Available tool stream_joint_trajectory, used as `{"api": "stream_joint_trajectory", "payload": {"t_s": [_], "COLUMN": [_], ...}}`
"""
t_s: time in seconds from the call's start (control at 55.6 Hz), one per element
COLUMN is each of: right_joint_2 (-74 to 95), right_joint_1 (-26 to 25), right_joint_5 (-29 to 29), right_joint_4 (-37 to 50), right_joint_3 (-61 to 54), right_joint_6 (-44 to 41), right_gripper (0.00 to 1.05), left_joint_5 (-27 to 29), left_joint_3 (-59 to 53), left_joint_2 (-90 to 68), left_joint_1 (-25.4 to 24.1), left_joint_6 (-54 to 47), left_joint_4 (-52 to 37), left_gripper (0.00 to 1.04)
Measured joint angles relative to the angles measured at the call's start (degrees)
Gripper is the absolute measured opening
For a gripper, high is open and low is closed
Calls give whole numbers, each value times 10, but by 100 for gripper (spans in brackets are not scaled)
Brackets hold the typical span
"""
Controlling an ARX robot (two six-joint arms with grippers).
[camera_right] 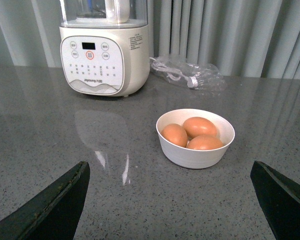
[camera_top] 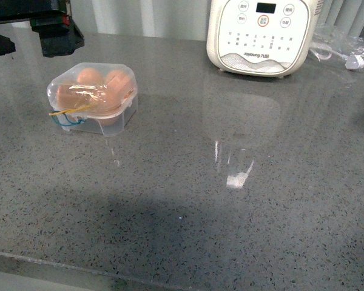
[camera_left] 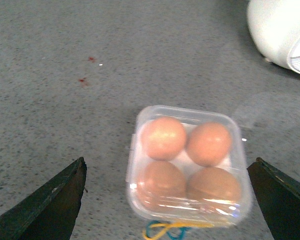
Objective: Put egg into box
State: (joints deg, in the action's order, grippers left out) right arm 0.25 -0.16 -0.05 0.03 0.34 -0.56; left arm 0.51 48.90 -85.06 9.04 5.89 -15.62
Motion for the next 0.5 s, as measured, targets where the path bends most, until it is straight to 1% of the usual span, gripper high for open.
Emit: {"api": "stream_joint_trajectory", "payload": {"t_s": [0.108, 0.216, 0.396, 0.504], "right_joint_2": [0, 0, 0, 0], "right_joint_1": [0, 0, 0, 0], "right_joint_5": [0, 0, 0, 0], "right_joint_4": [0, 0, 0, 0], "right_joint_3": [0, 0, 0, 0], "right_joint_6": [0, 0, 0, 0], "right_gripper": [97, 97, 97, 97], "left_joint_5": [9, 19, 50, 48], "left_joint_3": [-14, -15, -32, -56], "left_joint_2": [45, 71, 139, 196], "left_joint_1": [54, 79, 84, 78], "left_joint_6": [-4, -11, -17, -14], "left_joint_4": [14, 26, 61, 82], "left_gripper": [98, 98, 98, 98]}}
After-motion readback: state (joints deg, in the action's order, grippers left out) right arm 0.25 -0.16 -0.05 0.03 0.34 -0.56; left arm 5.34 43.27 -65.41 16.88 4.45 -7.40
